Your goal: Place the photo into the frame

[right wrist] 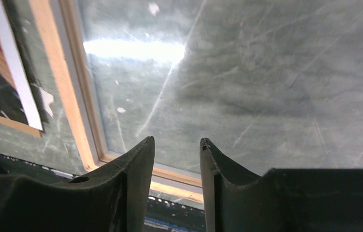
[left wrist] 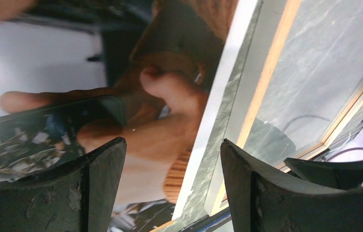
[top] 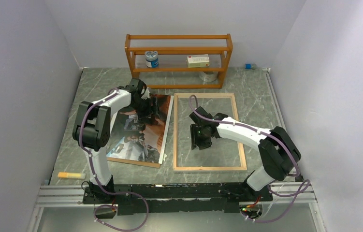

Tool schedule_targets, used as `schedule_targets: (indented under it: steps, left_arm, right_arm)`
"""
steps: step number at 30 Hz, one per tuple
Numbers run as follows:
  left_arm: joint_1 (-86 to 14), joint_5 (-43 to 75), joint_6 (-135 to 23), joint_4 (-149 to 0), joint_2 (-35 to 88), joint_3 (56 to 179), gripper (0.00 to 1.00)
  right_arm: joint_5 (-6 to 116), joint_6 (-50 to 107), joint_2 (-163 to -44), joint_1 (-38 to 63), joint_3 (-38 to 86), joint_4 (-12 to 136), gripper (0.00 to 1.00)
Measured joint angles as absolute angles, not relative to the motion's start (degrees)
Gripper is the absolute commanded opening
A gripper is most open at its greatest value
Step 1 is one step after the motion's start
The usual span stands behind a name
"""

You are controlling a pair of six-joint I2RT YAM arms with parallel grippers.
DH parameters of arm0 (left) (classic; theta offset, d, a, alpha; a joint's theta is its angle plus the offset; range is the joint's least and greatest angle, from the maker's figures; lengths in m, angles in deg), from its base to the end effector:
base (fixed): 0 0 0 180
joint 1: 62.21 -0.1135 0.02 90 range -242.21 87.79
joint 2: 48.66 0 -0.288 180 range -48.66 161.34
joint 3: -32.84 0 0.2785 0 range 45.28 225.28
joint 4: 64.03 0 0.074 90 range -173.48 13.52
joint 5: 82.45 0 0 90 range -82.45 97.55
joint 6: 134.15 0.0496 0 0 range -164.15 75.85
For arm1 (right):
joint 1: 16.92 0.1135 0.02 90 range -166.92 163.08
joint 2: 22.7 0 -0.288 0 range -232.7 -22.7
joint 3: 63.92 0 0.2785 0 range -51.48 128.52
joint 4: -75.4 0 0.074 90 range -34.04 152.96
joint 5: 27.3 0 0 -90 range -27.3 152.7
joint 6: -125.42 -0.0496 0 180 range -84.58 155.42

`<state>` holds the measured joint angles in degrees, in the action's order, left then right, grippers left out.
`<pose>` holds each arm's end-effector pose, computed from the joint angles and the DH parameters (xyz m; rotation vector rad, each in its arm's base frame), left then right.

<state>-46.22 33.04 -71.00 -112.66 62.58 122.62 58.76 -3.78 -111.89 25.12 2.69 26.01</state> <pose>0.4017 -0.1373 0.1684 -0.1586 2.8754 -0.7903 0.2289 0.2110 0.1771 -0.0884 2.9221 0.3783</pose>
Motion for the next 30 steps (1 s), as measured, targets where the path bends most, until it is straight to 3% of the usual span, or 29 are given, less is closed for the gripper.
schedule_targets:
  steps: [7,18,30]
  left_arm:
    - [-49.79,28.25,-71.22,-114.89,59.65,122.53,0.77]
    - [-64.32,20.15,-70.57,-116.48,57.99,125.57,0.87]
    - [-67.47,22.44,-72.29,-114.63,58.06,120.15,0.76]
  right_arm:
    - [63.46,-4.24,-113.33,25.12,12.81,26.89,0.52]
    - [56.92,-11.98,-131.82,25.88,31.78,36.53,0.66]
    - [60.96,-21.4,-142.53,28.22,40.39,31.98,0.66]
